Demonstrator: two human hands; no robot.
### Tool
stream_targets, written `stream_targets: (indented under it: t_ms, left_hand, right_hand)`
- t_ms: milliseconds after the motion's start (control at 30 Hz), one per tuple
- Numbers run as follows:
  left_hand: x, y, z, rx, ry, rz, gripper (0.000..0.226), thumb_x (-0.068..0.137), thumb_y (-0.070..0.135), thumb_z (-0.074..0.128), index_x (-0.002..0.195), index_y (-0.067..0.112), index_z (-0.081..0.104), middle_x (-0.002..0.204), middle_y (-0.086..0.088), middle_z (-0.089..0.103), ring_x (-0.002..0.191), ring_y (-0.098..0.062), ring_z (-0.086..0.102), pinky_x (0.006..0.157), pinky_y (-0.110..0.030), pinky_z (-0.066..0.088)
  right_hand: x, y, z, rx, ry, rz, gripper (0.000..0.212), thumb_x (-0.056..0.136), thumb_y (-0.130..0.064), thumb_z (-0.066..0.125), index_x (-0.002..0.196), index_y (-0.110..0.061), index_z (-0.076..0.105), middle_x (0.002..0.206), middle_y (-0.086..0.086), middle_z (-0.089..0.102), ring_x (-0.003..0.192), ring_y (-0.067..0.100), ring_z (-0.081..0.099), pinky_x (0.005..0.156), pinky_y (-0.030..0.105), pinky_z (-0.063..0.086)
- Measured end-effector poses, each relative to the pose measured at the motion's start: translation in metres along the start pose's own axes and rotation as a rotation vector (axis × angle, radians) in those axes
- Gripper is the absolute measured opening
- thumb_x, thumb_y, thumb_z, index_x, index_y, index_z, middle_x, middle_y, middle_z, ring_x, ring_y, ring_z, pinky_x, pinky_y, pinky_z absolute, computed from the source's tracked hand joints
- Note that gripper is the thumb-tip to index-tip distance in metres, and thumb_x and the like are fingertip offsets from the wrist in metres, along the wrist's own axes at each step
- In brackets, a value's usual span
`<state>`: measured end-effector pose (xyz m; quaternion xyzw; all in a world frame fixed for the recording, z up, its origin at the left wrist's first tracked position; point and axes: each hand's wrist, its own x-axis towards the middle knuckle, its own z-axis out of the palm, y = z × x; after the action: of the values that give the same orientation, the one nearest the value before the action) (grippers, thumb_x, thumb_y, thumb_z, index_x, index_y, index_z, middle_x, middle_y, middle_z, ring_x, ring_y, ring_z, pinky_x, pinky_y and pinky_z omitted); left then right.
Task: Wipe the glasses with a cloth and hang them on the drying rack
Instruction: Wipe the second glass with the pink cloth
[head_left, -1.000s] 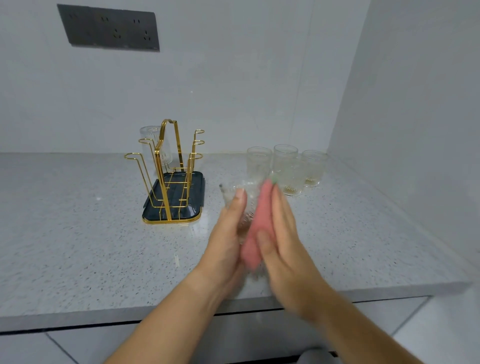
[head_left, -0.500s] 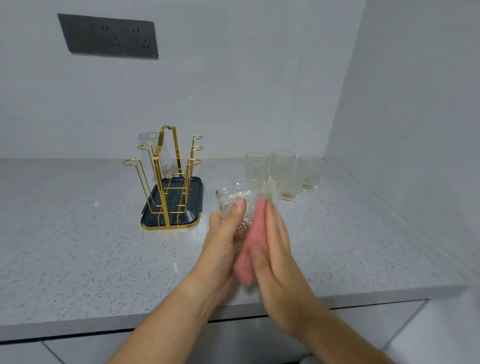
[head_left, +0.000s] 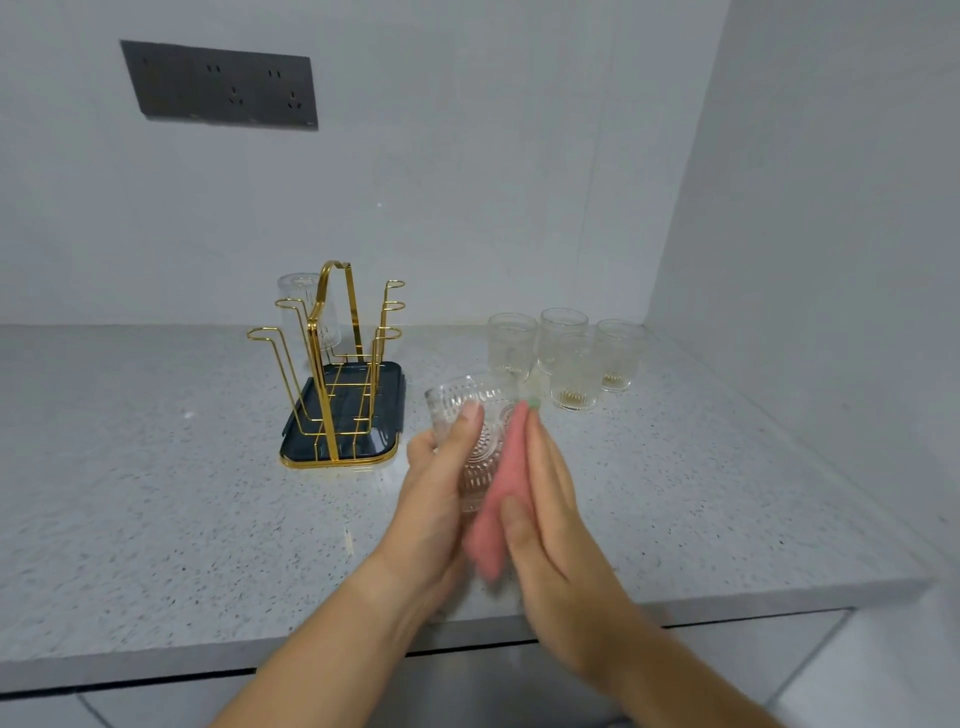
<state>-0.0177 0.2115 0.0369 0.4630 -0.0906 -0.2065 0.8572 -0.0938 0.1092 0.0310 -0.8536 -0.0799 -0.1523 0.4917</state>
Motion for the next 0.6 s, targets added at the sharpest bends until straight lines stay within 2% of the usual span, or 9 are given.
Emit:
stream_targets:
  t_ms: [67,167,200,267,333,400,467,533,600]
  left_hand:
    - [-0.001,-0.002,-0.003,0.011,0.047,0.020,0.077,0.081,0.057,0.074,0.140,0.014,0.049,0.133,-0.013,0.068,0.111,-0.025,0.075,0.090,-0.043,0.062]
    - [-0.004,-0.009,0.002,0.026,-0.044,-0.018,0.074,0.095,0.059,0.063,0.147,0.008,0.048,0.141,-0.019,0.064,0.128,-0.031,0.066,0.106,-0.049,0.052]
    - [-0.005,-0.012,0.005,0.031,-0.073,-0.008,0.067,0.100,0.056,0.056,0.147,0.008,0.052,0.141,-0.020,0.064,0.130,-0.033,0.063,0.108,-0.050,0.051]
    - [-0.007,-0.015,0.009,0.004,-0.100,0.010,0.054,0.107,0.046,0.041,0.143,0.010,0.060,0.139,-0.017,0.067,0.131,-0.030,0.063,0.109,-0.048,0.049]
    - [-0.007,-0.013,0.009,-0.002,-0.137,0.009,0.055,0.108,0.048,0.035,0.143,0.013,0.061,0.141,-0.011,0.067,0.133,-0.025,0.062,0.113,-0.046,0.043]
    - [-0.006,-0.007,0.005,-0.032,-0.132,-0.004,0.067,0.099,0.062,0.053,0.149,0.017,0.053,0.147,-0.007,0.062,0.134,-0.021,0.062,0.113,-0.045,0.042]
    - [-0.002,-0.004,0.001,-0.020,-0.051,0.006,0.084,0.082,0.065,0.075,0.145,0.016,0.050,0.135,-0.006,0.071,0.120,-0.020,0.071,0.101,-0.044,0.053]
    - [-0.003,-0.001,0.000,0.009,-0.029,0.047,0.070,0.080,0.059,0.073,0.132,0.017,0.054,0.112,0.005,0.080,0.106,-0.014,0.076,0.089,-0.038,0.058]
    - [-0.007,-0.002,0.003,0.012,-0.085,0.012,0.065,0.091,0.057,0.066,0.139,0.015,0.054,0.129,-0.002,0.074,0.121,-0.019,0.070,0.099,-0.041,0.053]
  right_hand:
    - [-0.002,0.002,-0.001,0.007,-0.013,0.023,0.059,0.104,-0.046,0.024,0.151,-0.051,-0.010,0.161,-0.041,-0.013,0.147,-0.021,-0.009,0.123,0.011,0.001]
    - [0.017,-0.007,-0.018,0.133,0.057,0.096,0.053,0.105,-0.051,0.024,0.153,-0.057,0.002,0.155,-0.049,0.002,0.135,-0.035,0.008,0.106,-0.008,0.012]
    - [0.025,-0.011,-0.024,0.194,0.093,0.125,0.053,0.104,-0.053,0.025,0.154,-0.059,0.009,0.153,-0.048,0.008,0.132,-0.037,0.013,0.103,-0.008,0.018]
    - [0.032,-0.012,-0.031,0.269,0.144,0.151,0.052,0.103,-0.055,0.026,0.154,-0.059,0.016,0.155,-0.043,0.016,0.140,-0.025,0.019,0.113,0.007,0.020]
    - [0.026,-0.013,-0.026,0.218,0.114,0.114,0.056,0.102,-0.058,0.023,0.156,-0.057,0.007,0.162,-0.039,0.007,0.149,-0.018,0.009,0.122,0.018,0.013]
    - [0.009,-0.007,-0.012,0.100,0.054,0.046,0.059,0.104,-0.053,0.023,0.156,-0.053,-0.006,0.162,-0.041,-0.008,0.148,-0.020,-0.004,0.123,0.018,0.005]
    - [-0.006,0.001,-0.002,-0.008,0.019,0.003,0.060,0.105,-0.045,0.024,0.153,-0.050,-0.013,0.161,-0.041,-0.016,0.148,-0.019,-0.011,0.123,0.015,0.000]
    - [-0.009,0.002,-0.002,-0.031,0.014,0.000,0.059,0.105,-0.044,0.024,0.150,-0.051,-0.013,0.161,-0.041,-0.016,0.149,-0.018,-0.012,0.122,0.010,-0.001]
    - [0.000,-0.006,-0.012,0.056,0.031,0.035,0.055,0.105,-0.048,0.023,0.149,-0.056,-0.007,0.159,-0.046,-0.009,0.145,-0.025,-0.005,0.115,-0.001,0.002]
